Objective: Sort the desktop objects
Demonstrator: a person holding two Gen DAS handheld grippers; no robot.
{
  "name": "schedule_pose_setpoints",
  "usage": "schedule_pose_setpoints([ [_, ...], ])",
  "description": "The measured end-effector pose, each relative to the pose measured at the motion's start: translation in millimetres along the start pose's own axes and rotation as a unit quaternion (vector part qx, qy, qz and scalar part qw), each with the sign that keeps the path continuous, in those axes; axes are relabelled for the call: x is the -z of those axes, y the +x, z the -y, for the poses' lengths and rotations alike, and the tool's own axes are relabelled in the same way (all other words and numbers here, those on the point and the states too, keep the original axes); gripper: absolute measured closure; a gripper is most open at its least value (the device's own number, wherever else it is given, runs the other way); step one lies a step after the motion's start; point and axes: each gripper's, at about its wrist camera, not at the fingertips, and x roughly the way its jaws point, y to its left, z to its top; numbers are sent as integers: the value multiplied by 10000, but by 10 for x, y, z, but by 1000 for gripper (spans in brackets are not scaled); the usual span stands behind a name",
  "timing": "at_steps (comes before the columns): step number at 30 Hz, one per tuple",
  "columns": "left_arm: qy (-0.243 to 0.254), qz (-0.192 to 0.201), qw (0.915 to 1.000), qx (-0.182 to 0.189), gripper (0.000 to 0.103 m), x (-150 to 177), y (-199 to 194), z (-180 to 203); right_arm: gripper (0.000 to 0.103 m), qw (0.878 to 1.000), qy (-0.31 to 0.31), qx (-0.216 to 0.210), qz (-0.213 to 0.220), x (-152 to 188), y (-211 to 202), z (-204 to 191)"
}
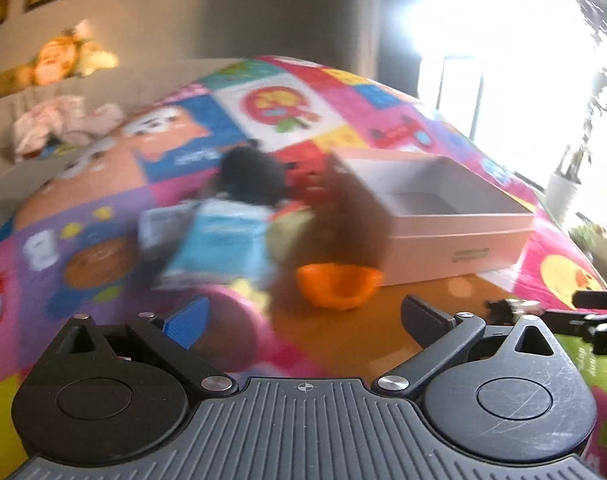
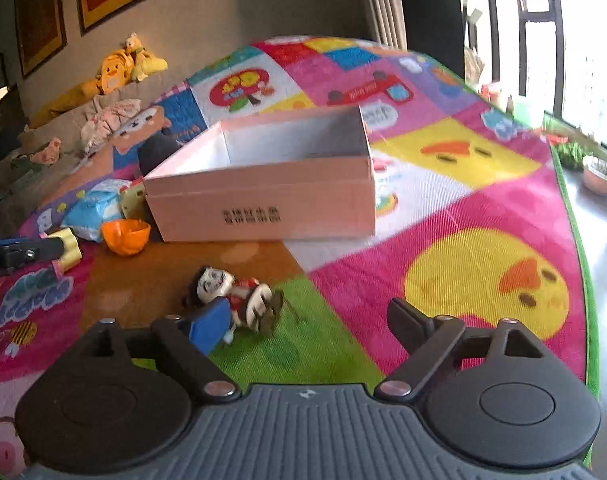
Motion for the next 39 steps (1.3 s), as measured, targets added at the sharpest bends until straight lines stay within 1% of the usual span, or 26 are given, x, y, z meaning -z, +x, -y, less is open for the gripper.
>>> schedule_pose_setpoints([
  [2, 271, -58, 9996, -67, 0, -47, 131, 160, 13, 9999, -155, 27, 31, 22, -6, -48],
  [5, 619, -65, 9978, -234, 0, -139, 334, 339, 13, 9991, -359, 25, 204, 36, -50, -109],
  [7, 717, -76, 9969, -315, 0, -181, 424, 399, 13, 9987, -418, 20, 281, 44, -75, -127],
  [9, 944, -47, 9945, -457, 0, -210, 485, 434, 13, 9987, -427, 21, 288, 37, -73, -135],
  [11, 1238, 131, 9886, -850, 0, -223, 509, 406, 13, 9987, -415, 24, 281, 38, -72, -136],
  [12, 1254, 208, 9867, -1013, 0, -238, 504, 351, 13, 9988, -402, 36, 284, 38, -72, -137],
  [13, 1129, 208, 9886, -979, 0, -267, 465, 258, 12, 9988, -385, 30, 288, 38, -74, -135],
  [14, 965, 182, 9923, -759, 0, -297, 402, 177, 12, 9989, -368, 17, 288, 40, -75, -131],
  [15, 788, 156, 9958, -437, 0, -321, 312, 106, 11, 9990, -345, 4, 272, 35, -63, -125],
  [17, 584, 127, 9982, -7, 0, -327, 134, 74, 9, 9993, -291, -7, 215, 27, -39, -109],
  [19, 465, 62, 9979, 445, 0, -277, -5, 125, 9, 9995, -246, -7, 184, 23, -20, -97],
  [21, 404, -62, 9947, 946, 0, -179, -68, 211, 9, 9995, -236, -7, 203, 26, -22, -90],
  [22, 412, -148, 9925, 1141, 0, -128, -55, 256, 9, 9995, -235, -2, 216, 27, -25, -90],
  [23, 451, -214, 9914, 1212, 0, -80, -26, 296, 9, 9995, -240, 4, 225, 28, -28, -92],
  [24, 510, -269, 9913, 1182, 0, -30, 5, 325, 9, 9994, -246, 11, 231, 30, -30, -94],
  [26, 549, -395, 9930, 967, 0, 24, 137, 308, 8, 9994, -252, 32, 240, 31, -30, -98],
  [28, 384, -512, 9950, 760, 0, 39, 269, 202, 8, 9993, -268, 48, 253, 30, -34, -104],
  [29, 285, -552, 9964, 586, 0, 29, 331, 131, 8, 9993, -270, 56, 262, 31, -36, -105],
  [31, 123, -578, 9977, 342, 0, 11, 403, 13, 7, 9993, -254, 57, 264, 29, -32, -98],
  [32, 51, -573, 9976, 394, 0, 4, 404, -21, 7, 9993, -254, 57, 264, 29, -32, -98],
  [33, 8, -544, 9969, 571, 0, -2, 382, -28, 7, 9993, -251, 56, 262, 29, -31, -98],
  [35, 102, -449, 9953, 854, 0, -18, 343, 46, 7, 9994, -252, 45, 250, 29, -26, -96],
  [36, 269, -401, 9951, 868, 0, -24, 348, 114, 7, 9994, -252, 45, 250, 29, -26, -96],
  [37, 463, -374, 9950, 805, 0, -27, 366, 191, 7, 9994, -250, 43, 237, 27, -19, -93],
  [39, 668, -399, 9949, 645, 0, -55, 463, 287, 7, 9994, -253, 46, 241, 29, -19, -93],
])
